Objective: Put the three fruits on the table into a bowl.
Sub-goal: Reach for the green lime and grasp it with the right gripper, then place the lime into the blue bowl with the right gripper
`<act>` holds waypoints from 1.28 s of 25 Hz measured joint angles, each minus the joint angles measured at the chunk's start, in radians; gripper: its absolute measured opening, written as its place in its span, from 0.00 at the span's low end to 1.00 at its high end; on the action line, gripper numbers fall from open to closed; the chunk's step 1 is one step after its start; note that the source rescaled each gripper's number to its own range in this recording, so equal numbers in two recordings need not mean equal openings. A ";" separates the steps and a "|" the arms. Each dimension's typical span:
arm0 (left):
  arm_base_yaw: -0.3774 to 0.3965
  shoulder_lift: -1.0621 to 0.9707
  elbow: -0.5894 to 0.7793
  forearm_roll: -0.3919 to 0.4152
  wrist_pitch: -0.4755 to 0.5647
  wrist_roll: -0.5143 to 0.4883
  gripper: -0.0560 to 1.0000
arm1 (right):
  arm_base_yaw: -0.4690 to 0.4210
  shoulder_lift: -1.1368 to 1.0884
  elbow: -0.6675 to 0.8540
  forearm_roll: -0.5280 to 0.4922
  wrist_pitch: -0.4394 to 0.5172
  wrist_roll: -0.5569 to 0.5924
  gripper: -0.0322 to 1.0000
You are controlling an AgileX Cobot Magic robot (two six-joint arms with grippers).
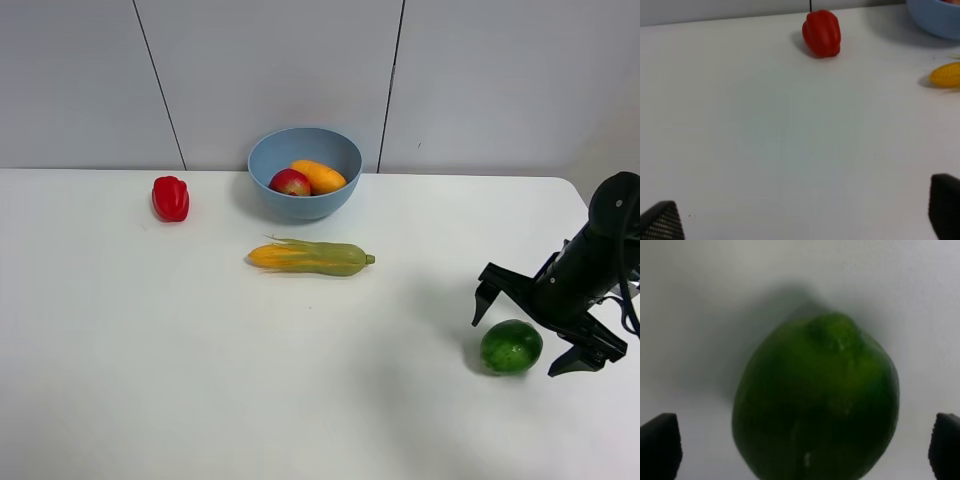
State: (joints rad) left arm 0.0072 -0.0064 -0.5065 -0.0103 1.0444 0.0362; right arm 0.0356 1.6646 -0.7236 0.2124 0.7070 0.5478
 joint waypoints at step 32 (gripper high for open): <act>0.000 0.000 0.000 0.000 0.000 -0.001 1.00 | 0.108 0.022 -0.047 0.030 -0.155 -0.216 0.06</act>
State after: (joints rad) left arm 0.0072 -0.0064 -0.5065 -0.0103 1.0444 0.0353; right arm 0.1435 1.6870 -0.7710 0.2419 0.5525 0.3323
